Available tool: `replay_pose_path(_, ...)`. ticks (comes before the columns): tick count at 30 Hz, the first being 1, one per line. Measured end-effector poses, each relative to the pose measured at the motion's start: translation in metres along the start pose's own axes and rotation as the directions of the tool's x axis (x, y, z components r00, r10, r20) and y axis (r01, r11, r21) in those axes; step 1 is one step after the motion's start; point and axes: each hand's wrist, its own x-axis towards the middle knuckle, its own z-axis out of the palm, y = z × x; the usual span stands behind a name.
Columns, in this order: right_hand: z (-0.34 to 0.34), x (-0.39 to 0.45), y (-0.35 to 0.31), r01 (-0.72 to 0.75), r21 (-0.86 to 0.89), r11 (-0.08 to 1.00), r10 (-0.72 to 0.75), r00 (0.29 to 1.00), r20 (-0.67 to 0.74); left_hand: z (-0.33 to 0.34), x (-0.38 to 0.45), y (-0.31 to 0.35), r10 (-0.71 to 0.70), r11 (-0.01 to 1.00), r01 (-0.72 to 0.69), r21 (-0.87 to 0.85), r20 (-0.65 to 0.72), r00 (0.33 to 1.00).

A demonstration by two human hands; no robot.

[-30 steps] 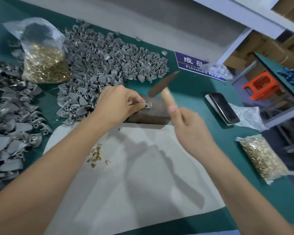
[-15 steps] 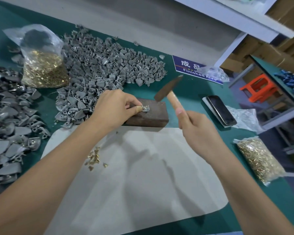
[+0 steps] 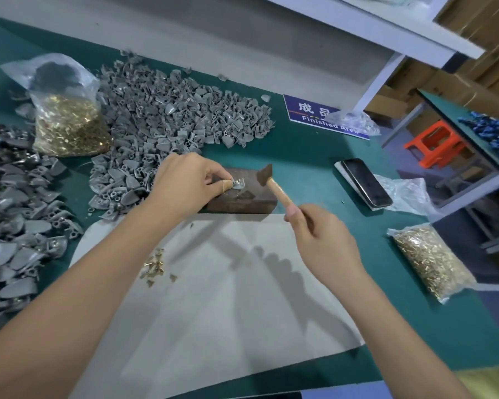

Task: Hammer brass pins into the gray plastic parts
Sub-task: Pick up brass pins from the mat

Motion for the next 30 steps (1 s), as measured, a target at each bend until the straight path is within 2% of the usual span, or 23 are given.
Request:
replay_pose_path(2,0.006,-0.012,0.008,0.120,0.015,0.993,-0.119,0.992,-0.031,-0.001,0.000,0.002,0.001,1.000,-0.001,0.017,0.006,1.000)
replay_pose_path(5,0.011,-0.029,0.023,0.292,-0.026,0.956,-0.292,0.956,-0.003,0.000,-0.001,0.004,-0.001,0.999,0.001,0.041,-0.014,1.000)
replay_pose_path(9,0.014,-0.038,0.034,0.370,-0.110,0.923,-0.369,0.929,0.027,-0.001,-0.004,0.014,0.004,0.983,-0.011,0.183,0.039,0.999)
replay_pose_path(11,0.016,-0.038,0.035,0.347,-0.050,0.937,-0.343,0.937,0.068,-0.005,-0.009,0.024,-0.004,0.982,-0.003,0.187,0.037,0.999)
replay_pose_path(13,0.016,-0.034,0.035,0.342,0.029,0.939,-0.343,0.934,0.100,-0.014,-0.024,0.034,-0.030,0.996,0.029,0.085,0.011,0.999)
replay_pose_path(15,0.016,-0.032,0.027,0.318,0.242,0.917,-0.334,0.942,0.027,-0.026,-0.048,0.041,-0.023,1.000,0.022,-0.013,-0.042,0.999)
replay_pose_path(17,0.020,-0.033,0.007,0.310,0.476,0.823,-0.324,0.945,-0.055,-0.039,-0.076,0.045,-0.014,0.998,0.010,-0.057,-0.080,0.997)
replay_pose_path(19,0.031,-0.031,-0.021,0.339,0.593,0.730,-0.372,0.925,-0.072,-0.049,-0.101,0.043,-0.041,0.995,0.033,-0.092,-0.089,0.995)
replay_pose_path(23,0.066,-0.021,-0.077,0.349,0.692,0.632,-0.478,0.878,-0.007,-0.067,-0.138,0.020,-0.165,0.983,0.154,-0.099,-0.118,0.979)
replay_pose_path(28,0.111,-0.010,-0.145,0.398,0.701,0.592,-0.619,0.781,0.080,-0.099,-0.168,-0.025,-0.285,0.955,0.296,0.015,-0.236,0.929)
replay_pose_path(30,0.123,-0.007,-0.171,0.455,0.686,0.568,-0.673,0.736,0.069,-0.113,-0.179,-0.041,-0.311,0.939,0.340,0.048,-0.297,0.903)
